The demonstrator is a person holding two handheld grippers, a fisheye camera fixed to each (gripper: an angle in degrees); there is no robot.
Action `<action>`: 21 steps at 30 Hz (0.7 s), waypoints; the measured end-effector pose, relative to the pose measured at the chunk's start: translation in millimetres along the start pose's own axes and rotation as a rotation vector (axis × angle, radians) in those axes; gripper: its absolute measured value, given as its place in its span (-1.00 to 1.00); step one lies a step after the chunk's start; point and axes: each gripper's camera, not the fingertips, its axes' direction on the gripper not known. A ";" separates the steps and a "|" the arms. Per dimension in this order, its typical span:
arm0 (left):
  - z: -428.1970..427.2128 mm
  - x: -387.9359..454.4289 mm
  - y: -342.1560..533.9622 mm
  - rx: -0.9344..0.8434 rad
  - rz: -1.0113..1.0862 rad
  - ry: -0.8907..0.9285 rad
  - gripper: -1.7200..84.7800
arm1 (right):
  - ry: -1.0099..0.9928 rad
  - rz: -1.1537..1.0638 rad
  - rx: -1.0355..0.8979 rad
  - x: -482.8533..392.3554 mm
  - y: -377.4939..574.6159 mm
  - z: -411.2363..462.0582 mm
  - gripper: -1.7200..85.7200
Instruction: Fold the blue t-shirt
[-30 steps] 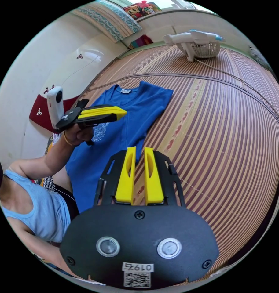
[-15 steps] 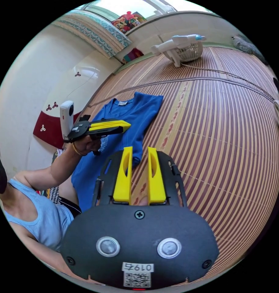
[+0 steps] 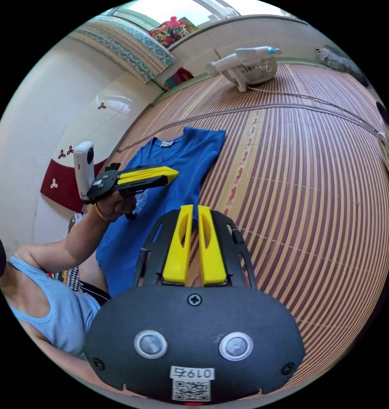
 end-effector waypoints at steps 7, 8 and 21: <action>-24.8 34.3 53.1 0.113 0.096 0.150 -0.94 | 0.044 -0.034 0.012 -59.1 -17.2 -50.1 -0.87; -23.3 45.6 61.7 0.101 0.128 0.149 -0.94 | 0.051 -0.035 -0.007 -67.1 -19.9 -53.5 -0.92; -10.6 77.8 154.8 -0.040 0.189 0.082 -0.94 | 0.230 0.002 0.015 -172.3 16.7 -158.9 -0.98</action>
